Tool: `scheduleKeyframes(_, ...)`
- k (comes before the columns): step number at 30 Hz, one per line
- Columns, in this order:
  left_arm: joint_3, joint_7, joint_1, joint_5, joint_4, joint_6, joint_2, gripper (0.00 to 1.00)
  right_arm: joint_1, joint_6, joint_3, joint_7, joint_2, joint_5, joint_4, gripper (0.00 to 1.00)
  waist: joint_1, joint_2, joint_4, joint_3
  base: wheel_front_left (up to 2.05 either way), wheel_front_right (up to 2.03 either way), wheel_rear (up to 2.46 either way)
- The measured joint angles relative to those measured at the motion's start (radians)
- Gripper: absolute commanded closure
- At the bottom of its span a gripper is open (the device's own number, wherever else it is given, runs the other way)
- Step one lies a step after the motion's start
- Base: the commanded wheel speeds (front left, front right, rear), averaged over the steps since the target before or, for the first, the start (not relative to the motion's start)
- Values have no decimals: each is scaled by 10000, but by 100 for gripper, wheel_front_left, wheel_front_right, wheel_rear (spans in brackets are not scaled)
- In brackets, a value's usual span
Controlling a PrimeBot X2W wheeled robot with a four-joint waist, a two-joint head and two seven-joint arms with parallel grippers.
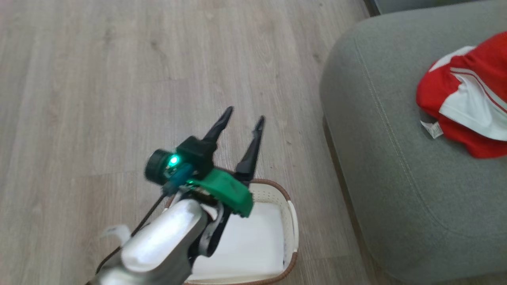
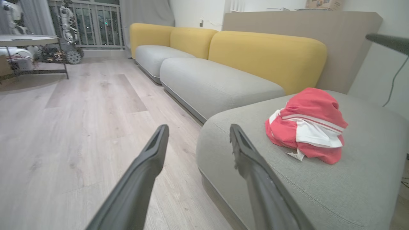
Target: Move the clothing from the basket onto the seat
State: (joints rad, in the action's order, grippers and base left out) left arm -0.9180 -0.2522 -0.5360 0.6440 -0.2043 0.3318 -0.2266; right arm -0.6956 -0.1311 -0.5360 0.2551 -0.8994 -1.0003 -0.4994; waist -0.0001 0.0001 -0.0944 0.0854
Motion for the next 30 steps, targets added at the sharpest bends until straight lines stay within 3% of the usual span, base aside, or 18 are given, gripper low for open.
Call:
scheduleKeyframes(5,581,0,673,-94,399,251,-412,0,2273,2,2360,0,1168,1480,1147,0,0,0,269,-243,0,0,0)
scheduleKeyframes(10,1135,0,1219,-163,742,291,-539,0,4011,2,3862,2,2408,2556,2401,0,0,0,503,-341,0,0,0)
scheduleKeyframes(22,2987,0,2900,-1124,1289,-96,-500,0,5929,2,5139,2,4140,3691,3613,0,0,0,886,-582,0,0,0)
scheduleKeyframes(30,4420,0,4172,-1735,1429,-920,36,0,6843,2,5229,0,5428,4420,3983,0,0,0,1061,-760,0,0,0)
